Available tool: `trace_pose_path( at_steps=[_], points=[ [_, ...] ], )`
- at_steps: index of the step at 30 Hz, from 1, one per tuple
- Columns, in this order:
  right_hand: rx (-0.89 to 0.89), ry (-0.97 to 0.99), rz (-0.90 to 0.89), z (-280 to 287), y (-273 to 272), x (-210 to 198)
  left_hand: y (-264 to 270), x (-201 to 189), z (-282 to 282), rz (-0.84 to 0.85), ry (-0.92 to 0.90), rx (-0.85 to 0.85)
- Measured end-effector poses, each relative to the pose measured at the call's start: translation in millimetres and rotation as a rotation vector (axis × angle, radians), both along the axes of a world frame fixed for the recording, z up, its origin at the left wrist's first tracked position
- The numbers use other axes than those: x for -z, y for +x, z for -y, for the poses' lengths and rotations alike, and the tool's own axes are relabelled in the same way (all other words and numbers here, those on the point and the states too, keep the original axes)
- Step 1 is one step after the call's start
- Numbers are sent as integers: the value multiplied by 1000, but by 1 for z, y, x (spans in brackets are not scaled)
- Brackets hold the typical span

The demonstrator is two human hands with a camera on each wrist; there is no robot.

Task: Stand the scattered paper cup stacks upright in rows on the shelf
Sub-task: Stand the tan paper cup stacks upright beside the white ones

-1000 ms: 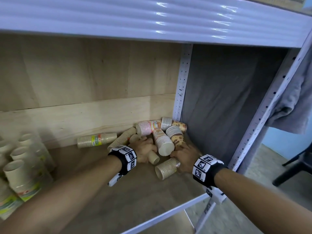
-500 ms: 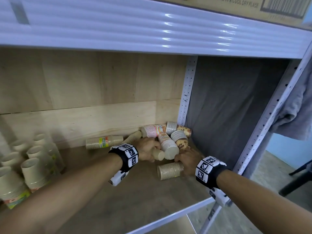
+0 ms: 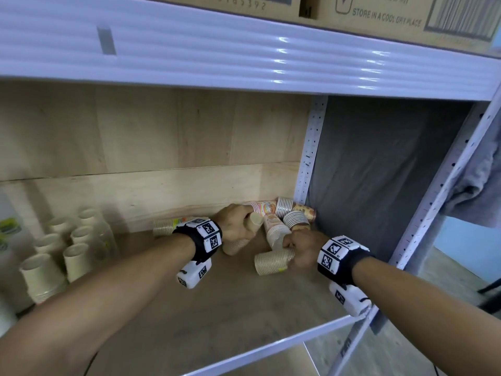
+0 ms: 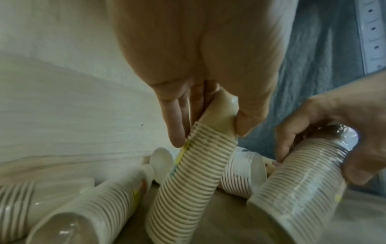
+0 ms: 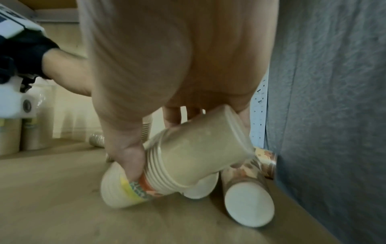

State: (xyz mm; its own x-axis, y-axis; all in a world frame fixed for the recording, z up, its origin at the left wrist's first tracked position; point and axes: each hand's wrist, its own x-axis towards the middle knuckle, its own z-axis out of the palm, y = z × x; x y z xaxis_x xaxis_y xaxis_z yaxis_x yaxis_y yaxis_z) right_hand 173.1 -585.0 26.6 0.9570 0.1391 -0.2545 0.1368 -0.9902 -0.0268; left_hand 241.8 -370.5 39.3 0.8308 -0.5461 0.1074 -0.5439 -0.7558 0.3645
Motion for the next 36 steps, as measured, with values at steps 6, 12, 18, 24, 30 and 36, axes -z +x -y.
trace_pose_path(
  at_steps=[6,12,18,24,30,36],
  points=[
    [-21,107,55,-19,6,-31,1,-17,-17,-94,-97,-76],
    [-39,228,129,-40,17,-41,-4,-25,-23,-147,-111,-123],
    [-44,257,133,-57,26,-48,-9,-18,-28,-191,-139,-133],
    [-40,283,148,-66,26,-50,-8,-13,-31,-252,-171,-132],
    [-33,282,178,-68,24,-64,-1,-23,-33,-221,-212,-110],
    [-62,289,180,-71,22,-66,1,-30,-33,-192,-170,-57]
  ],
)
